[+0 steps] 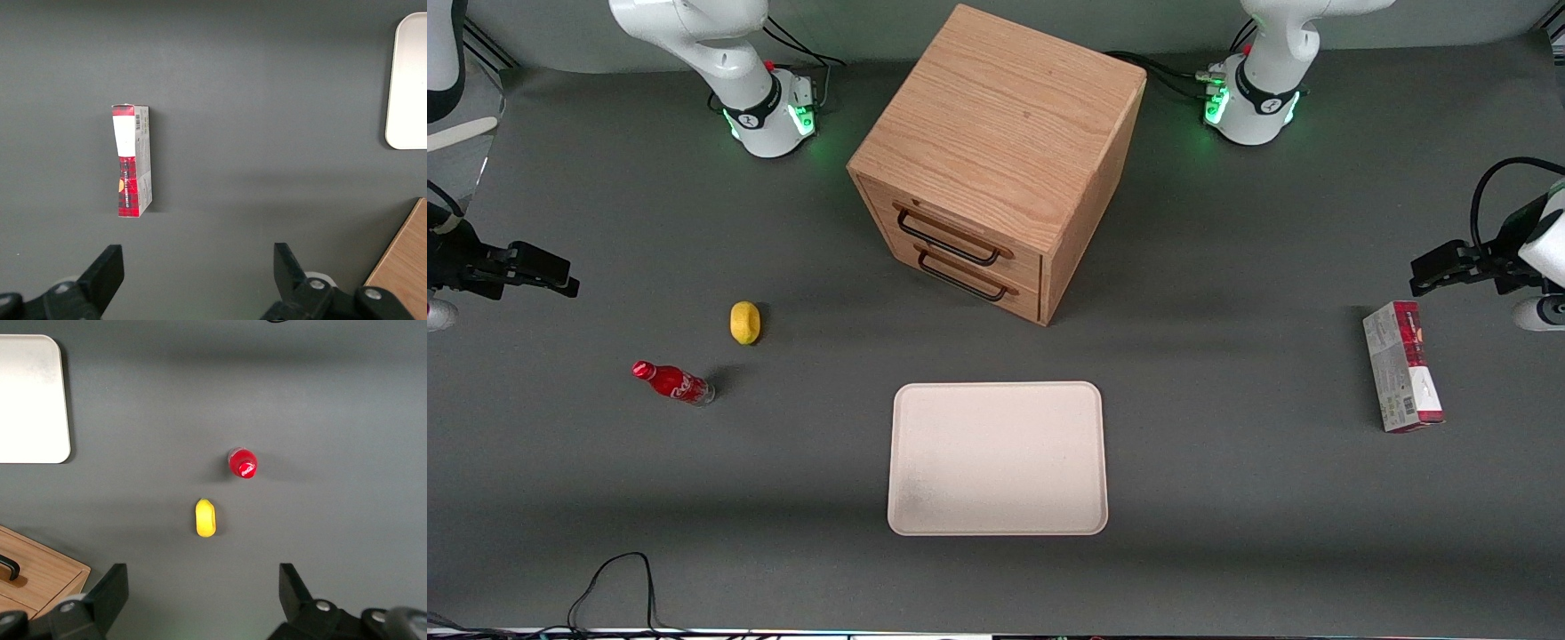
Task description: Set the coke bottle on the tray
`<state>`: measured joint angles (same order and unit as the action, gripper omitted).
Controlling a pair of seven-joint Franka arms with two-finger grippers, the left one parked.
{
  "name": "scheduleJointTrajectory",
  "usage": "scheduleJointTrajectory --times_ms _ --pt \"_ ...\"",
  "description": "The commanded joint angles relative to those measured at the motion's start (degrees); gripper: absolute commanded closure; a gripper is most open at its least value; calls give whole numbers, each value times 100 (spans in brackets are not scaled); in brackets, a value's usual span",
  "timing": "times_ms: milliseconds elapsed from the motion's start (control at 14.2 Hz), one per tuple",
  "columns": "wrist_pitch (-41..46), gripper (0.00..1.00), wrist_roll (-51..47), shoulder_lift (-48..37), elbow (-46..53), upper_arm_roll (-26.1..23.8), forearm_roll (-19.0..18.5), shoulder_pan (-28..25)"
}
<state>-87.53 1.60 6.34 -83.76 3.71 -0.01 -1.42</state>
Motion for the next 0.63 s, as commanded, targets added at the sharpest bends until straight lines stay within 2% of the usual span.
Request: scheduleJointTrajectory --times_ms 0,352,563 --pt "8 0 -98 -37 -52 86 -69 -104" --pt "-9 0 -10 77 -17 103 -51 -17" --pt "-123 0 365 410 210 130 -69 290"
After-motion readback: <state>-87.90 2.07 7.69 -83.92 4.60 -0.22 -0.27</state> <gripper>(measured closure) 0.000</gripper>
